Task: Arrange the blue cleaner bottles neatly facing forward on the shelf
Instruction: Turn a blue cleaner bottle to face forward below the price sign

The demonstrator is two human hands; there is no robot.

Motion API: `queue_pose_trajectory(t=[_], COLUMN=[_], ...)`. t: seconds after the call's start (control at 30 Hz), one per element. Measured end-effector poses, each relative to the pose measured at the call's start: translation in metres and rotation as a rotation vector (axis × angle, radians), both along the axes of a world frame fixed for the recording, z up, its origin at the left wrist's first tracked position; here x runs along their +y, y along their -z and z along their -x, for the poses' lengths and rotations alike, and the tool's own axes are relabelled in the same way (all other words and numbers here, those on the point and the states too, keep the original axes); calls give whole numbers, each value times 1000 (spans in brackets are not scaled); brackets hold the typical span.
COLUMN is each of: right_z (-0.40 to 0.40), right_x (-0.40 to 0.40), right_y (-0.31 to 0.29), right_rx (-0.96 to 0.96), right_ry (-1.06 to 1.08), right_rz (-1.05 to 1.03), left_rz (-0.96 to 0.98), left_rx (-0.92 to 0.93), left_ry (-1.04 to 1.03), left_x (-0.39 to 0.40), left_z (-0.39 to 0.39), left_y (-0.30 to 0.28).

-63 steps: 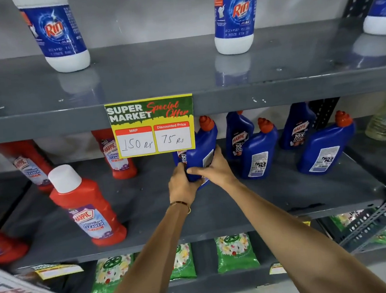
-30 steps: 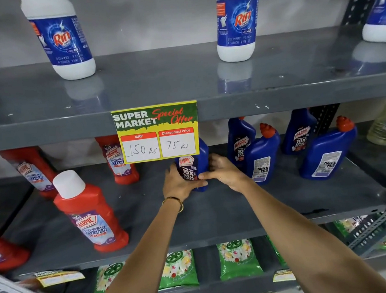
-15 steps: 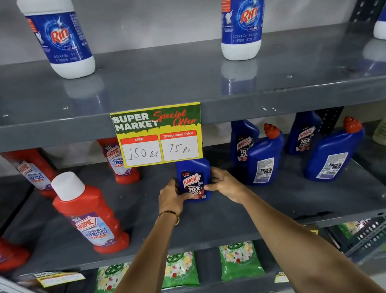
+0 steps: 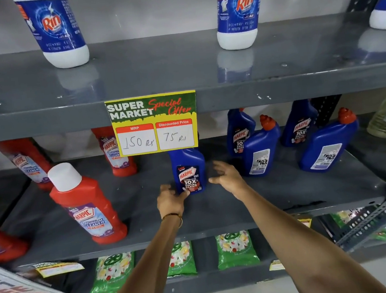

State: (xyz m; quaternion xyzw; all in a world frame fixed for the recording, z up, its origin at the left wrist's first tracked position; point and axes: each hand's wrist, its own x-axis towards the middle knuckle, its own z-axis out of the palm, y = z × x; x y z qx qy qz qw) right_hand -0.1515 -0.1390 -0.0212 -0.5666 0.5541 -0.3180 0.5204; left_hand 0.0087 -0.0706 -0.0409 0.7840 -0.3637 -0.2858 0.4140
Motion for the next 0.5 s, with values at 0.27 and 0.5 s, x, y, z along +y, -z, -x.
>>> queue_pose_trajectory(t=[0.27, 0.5], right_z=[73, 143], right_x=[28, 6], right_y=[12, 4], right_rx=[156, 240], right_ry=[455, 456], right_rz=[25, -25], left_rz=[48, 25], left_rx=[73, 165], left_ry=[177, 433], left_x=[11, -39], left_z=[70, 134], left_y=[7, -17])
